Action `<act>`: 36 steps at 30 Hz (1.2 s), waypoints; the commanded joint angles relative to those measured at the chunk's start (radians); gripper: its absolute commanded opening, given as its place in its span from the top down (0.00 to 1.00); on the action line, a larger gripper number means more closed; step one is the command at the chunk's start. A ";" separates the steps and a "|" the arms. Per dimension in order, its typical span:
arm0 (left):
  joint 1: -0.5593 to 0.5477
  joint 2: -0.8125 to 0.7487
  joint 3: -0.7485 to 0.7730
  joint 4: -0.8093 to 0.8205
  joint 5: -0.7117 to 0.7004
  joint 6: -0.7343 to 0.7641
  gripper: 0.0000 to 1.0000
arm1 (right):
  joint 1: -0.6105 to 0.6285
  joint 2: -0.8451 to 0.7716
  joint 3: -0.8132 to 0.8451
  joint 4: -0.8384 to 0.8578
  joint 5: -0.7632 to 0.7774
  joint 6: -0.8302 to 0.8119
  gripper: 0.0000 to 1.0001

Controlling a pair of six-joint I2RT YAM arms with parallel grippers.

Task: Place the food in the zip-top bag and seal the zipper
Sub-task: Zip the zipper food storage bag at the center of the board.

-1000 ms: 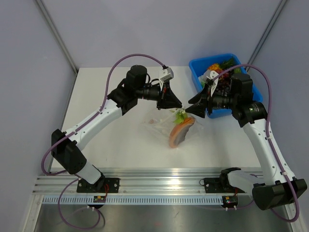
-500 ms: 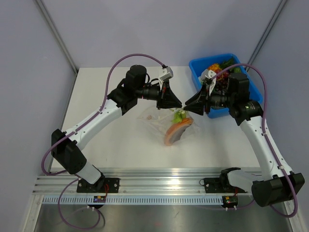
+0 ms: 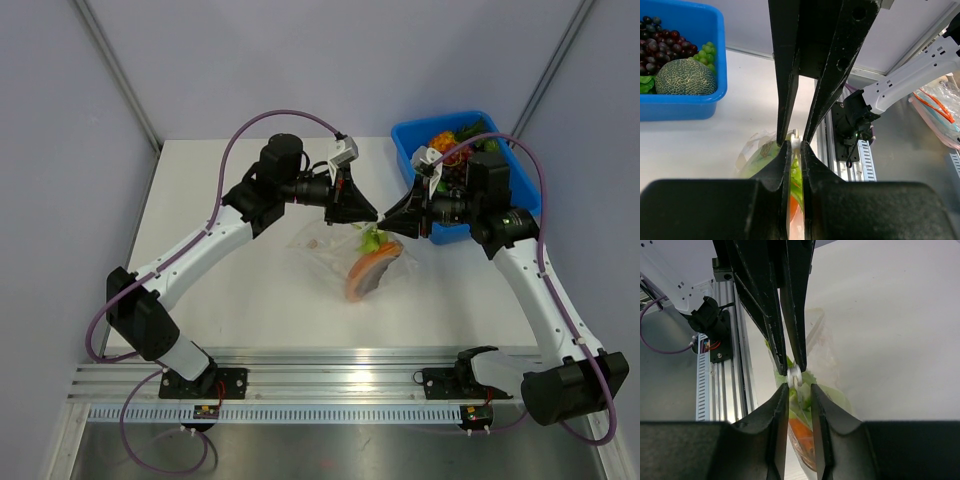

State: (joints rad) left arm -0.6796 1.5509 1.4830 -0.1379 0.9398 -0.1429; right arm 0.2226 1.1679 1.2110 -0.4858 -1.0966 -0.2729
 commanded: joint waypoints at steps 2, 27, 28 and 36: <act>0.003 -0.037 0.011 0.092 0.042 -0.012 1.00 | 0.008 -0.016 -0.005 0.027 0.001 0.001 0.77; 0.052 -0.063 -0.113 0.020 0.024 0.043 1.00 | 0.006 -0.159 -0.192 0.389 0.314 0.244 1.00; 0.057 -0.067 -0.118 0.020 0.021 0.045 1.00 | 0.004 -0.160 -0.194 0.392 0.320 0.248 1.00; 0.072 -0.095 -0.194 0.001 0.007 0.065 1.00 | -0.003 -0.165 -0.208 0.440 0.357 0.267 1.00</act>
State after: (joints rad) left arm -0.6147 1.5043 1.3209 -0.1108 0.9310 -0.1017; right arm 0.2333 1.0309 0.9928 -0.1749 -0.8055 -0.0200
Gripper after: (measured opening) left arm 0.084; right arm 0.009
